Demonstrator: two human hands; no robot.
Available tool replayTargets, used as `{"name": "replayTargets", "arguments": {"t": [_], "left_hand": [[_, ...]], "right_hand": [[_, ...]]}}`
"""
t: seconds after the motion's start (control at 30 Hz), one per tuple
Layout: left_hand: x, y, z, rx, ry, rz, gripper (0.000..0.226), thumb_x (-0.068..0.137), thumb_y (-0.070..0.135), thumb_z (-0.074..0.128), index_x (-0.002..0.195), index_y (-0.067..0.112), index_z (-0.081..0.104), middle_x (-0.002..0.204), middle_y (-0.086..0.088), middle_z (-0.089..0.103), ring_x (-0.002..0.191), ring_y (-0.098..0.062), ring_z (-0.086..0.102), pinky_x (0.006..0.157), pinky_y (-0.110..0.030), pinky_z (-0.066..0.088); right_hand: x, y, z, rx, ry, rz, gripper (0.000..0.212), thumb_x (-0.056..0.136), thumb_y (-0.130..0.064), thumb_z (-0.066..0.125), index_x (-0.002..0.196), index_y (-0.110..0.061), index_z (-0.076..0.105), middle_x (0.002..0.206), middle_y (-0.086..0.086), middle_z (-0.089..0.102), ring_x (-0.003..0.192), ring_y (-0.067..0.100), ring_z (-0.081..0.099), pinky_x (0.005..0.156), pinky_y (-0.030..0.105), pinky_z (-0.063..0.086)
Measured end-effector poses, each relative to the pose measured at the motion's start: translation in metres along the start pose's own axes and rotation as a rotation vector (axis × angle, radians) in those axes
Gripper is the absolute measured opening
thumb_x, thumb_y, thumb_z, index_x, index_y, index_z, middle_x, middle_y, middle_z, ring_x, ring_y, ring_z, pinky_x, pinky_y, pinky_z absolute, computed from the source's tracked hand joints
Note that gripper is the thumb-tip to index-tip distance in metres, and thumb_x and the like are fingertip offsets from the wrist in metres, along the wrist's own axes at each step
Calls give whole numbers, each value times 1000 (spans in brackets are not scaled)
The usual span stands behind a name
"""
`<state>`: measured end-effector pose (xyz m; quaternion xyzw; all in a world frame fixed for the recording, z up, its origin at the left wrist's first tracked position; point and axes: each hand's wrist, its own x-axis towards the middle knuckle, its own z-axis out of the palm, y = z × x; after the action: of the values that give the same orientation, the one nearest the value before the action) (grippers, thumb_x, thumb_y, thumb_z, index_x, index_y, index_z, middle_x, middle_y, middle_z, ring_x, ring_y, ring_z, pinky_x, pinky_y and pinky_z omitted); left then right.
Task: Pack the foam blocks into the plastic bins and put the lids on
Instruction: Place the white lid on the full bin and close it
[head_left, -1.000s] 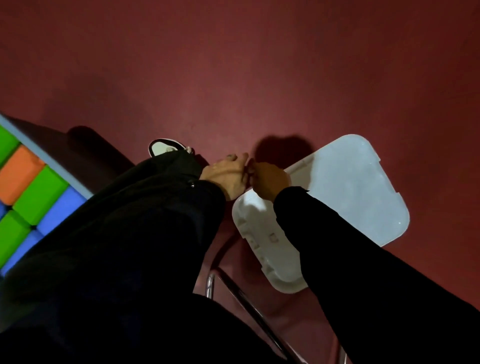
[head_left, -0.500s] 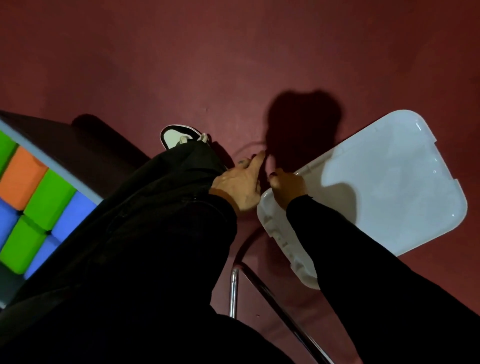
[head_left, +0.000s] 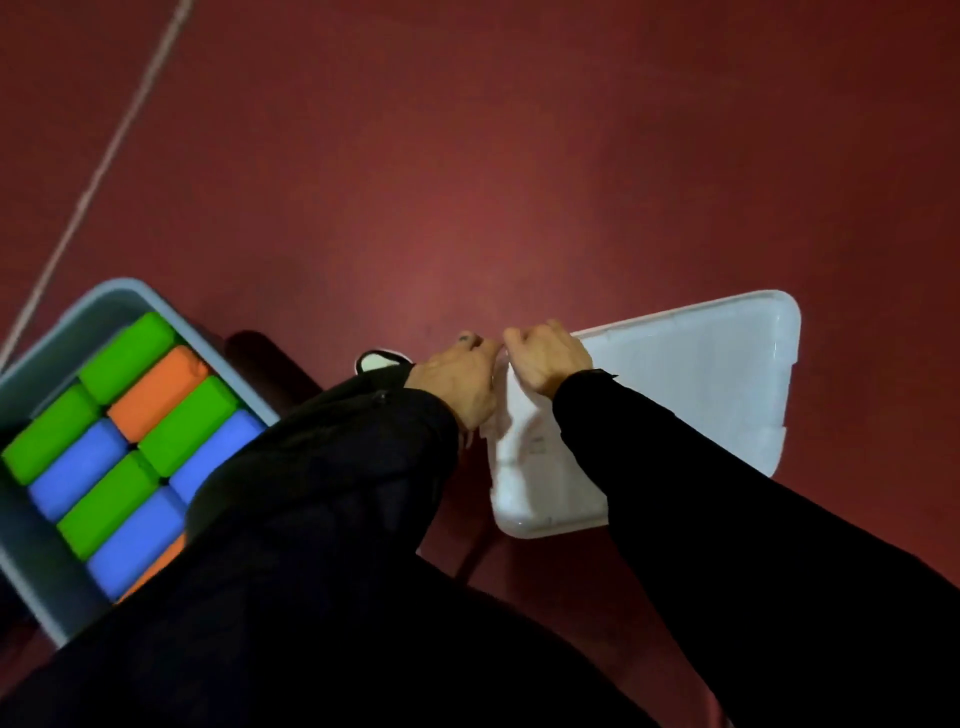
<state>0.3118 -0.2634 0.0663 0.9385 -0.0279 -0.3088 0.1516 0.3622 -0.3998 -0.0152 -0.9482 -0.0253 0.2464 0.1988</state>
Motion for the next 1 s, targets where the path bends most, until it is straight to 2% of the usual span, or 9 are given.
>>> {"name": "replayTargets", "arguments": {"t": [0.07, 0.2, 0.33, 0.43, 0.5, 0.67, 0.8, 0.93, 1.0], "left_hand": [[-19, -1, -20, 74, 70, -7, 45, 99, 35, 38, 142, 22, 42, 141, -7, 45, 121, -36, 56, 93, -52, 49], [-69, -11, -47, 122, 208, -49, 35, 97, 39, 45, 126, 20, 52, 129, -5, 49, 115, -33, 58, 86, -51, 48], [-111, -27, -66, 101, 316, -129, 38, 93, 36, 49, 125, 17, 56, 127, -7, 51, 115, -35, 57, 86, -51, 49], [-144, -43, -84, 96, 392, -190, 44, 91, 25, 46, 133, 18, 54, 135, -7, 50, 119, -36, 56, 90, -52, 48], [-163, -53, -97, 43, 451, -229, 44, 93, 24, 42, 135, 17, 52, 136, -9, 49, 119, -39, 56, 92, -52, 47], [-211, -82, -120, -74, 612, -279, 43, 94, 46, 37, 117, 18, 59, 117, -14, 56, 105, -42, 61, 87, -49, 51], [-250, -122, -130, -276, 674, -360, 62, 86, 57, 33, 112, 10, 65, 117, -23, 66, 105, -44, 62, 83, -42, 49], [-295, -157, -128, -543, 780, -521, 58, 97, 52, 44, 115, 3, 67, 124, -27, 64, 113, -41, 60, 82, -37, 41], [-318, -177, -118, -753, 806, -549, 53, 96, 49, 50, 112, 2, 68, 121, -26, 64, 107, -34, 61, 80, -34, 41]], "right_hand": [[-17, -27, -21, 132, 62, 67, 84, 87, -73, 17, 96, -10, 72, 123, 21, 63, 108, 39, 62, 90, 43, 47], [-58, -73, -60, 306, 320, 33, 46, 97, -47, 41, 64, -15, 49, 93, 13, 62, 82, 35, 55, 70, 35, 35], [-92, -113, -102, 374, 470, -206, 53, 103, -44, 43, 58, -18, 36, 73, 1, 48, 72, 26, 49, 68, 38, 35], [-123, -151, -134, 436, 460, -463, 53, 105, -41, 45, 59, -18, 30, 69, -4, 36, 62, 16, 38, 64, 36, 30], [-143, -180, -154, 458, 470, -629, 50, 104, -36, 46, 60, -17, 31, 69, 0, 38, 62, 17, 38, 62, 36, 28], [-194, -267, -190, 476, 506, -980, 42, 96, -28, 44, 66, 1, 49, 72, 15, 51, 67, 28, 49, 63, 46, 39], [-236, -338, -210, 511, 509, -1150, 33, 87, -21, 44, 66, 2, 51, 73, 14, 52, 67, 27, 49, 63, 44, 37], [-276, -393, -202, 551, 456, -1234, 31, 83, -20, 44, 66, 4, 53, 75, 14, 55, 69, 27, 51, 63, 44, 40], [-293, -409, -191, 593, 415, -1276, 32, 83, -20, 44, 66, 4, 54, 74, 14, 55, 69, 27, 52, 64, 45, 41]]}}
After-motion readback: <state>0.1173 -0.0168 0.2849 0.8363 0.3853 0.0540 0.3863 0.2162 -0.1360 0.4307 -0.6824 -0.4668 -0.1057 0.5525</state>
